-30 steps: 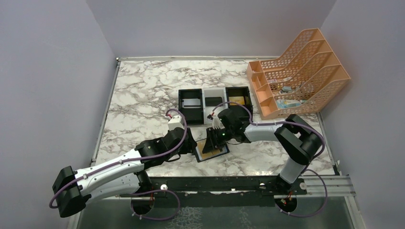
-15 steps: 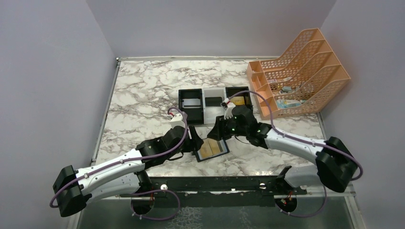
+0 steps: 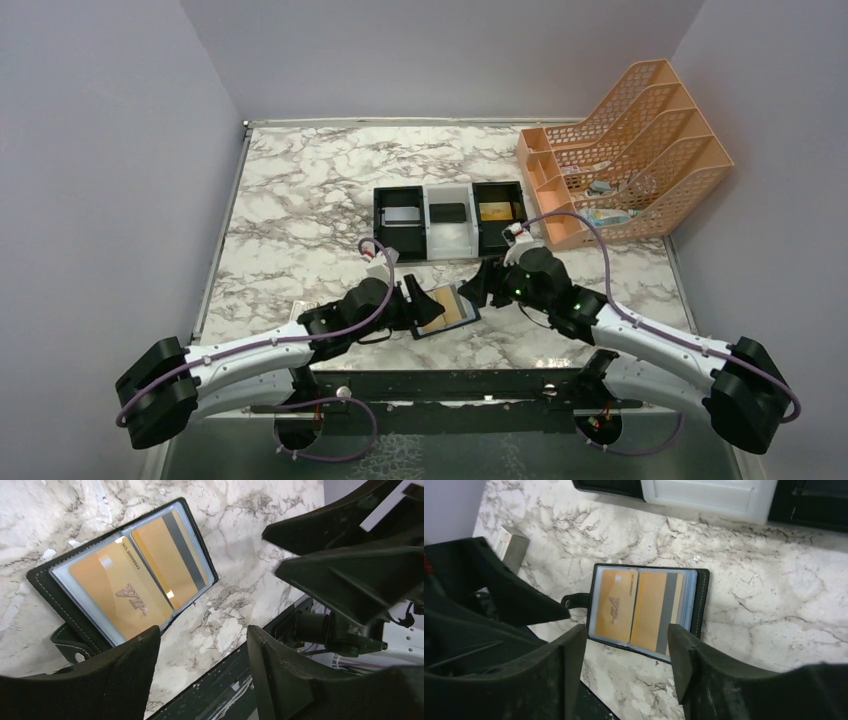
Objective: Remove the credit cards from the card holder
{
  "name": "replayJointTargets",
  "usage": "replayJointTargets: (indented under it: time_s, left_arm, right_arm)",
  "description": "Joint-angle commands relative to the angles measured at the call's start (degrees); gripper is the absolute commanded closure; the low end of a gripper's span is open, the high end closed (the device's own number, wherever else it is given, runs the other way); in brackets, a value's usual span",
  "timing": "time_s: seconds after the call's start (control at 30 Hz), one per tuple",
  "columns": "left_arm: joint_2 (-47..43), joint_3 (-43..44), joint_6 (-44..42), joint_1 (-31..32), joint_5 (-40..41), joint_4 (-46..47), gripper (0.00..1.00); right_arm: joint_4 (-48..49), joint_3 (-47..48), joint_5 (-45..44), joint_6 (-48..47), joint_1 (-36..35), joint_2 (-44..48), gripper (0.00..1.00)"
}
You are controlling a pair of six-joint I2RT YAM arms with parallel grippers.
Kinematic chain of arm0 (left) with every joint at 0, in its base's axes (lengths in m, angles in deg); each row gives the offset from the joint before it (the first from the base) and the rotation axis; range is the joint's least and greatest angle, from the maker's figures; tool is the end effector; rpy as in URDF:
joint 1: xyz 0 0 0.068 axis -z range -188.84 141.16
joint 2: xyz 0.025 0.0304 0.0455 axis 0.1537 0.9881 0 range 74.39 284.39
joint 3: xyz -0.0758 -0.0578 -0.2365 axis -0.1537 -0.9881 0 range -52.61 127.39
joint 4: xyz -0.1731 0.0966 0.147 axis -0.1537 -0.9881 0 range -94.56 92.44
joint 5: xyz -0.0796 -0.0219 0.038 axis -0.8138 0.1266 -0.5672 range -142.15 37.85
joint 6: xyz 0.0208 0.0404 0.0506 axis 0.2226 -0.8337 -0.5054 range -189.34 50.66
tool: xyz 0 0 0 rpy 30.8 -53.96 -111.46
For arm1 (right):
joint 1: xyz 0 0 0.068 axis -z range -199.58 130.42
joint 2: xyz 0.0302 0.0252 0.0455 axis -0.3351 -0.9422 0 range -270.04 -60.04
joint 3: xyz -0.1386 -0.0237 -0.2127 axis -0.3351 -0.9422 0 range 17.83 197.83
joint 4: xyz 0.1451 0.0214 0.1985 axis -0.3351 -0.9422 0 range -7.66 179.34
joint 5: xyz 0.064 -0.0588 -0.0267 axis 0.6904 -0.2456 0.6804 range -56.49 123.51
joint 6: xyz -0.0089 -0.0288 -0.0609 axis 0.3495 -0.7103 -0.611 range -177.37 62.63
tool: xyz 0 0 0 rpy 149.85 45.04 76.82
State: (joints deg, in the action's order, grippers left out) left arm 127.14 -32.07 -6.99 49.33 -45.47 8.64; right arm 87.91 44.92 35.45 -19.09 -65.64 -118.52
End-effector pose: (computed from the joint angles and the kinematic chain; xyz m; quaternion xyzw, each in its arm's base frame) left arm 0.1176 -0.1772 0.1812 -0.0617 0.8450 -0.4347 0.3053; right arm 0.1560 0.1645 0.1849 -0.0676 0.8753 0.3323 0.3447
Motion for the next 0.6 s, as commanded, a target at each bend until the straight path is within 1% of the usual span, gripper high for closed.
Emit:
replayJointTargets:
  time_s: [0.0, 0.07, 0.13, 0.33, 0.4, 0.47, 0.57]
  left_arm:
    - [2.03, -2.43, 1.13, -0.16, -4.34, 9.78, 0.34]
    - [3.34, -2.09, 0.2, -0.15, -2.79, 9.3, 0.34]
    - [5.37, -1.22, 0.53, -0.08, 0.4, 6.78, 0.36]
    - [9.76, -0.75, 0.85, 0.26, 5.55, 5.03, 0.42]
    - [9.91, -1.19, 0.69, 0.59, 7.3, 3.19, 0.43]
    - [9.69, -2.19, 0.91, 0.65, 7.96, 0.75, 0.43]
    - [8.35, -4.34, 1.68, 0.72, 8.53, -0.44, 0.44]
  right_arm:
    - [7.29, -3.8, 1.97, 1.38, 0.23, 6.24, 0.29]
    - [9.61, -6.3, 2.87, 3.07, 0.28, 7.28, 0.21]
    - [12.97, -8.36, 4.77, 4.43, 0.29, 7.18, 0.01]
    - [16.73, -7.36, 14.95, 4.22, 0.27, 2.51, 0.0]
    - [15.3, -6.99, 13.0, 5.73, 0.32, 1.27, 0.01]
    - [16.27, -7.6, 12.2, 7.42, 0.3, 0.09, 0.06]
    - [16.02, -6.46, 14.1, 8.77, 0.27, -3.32, 0.11]
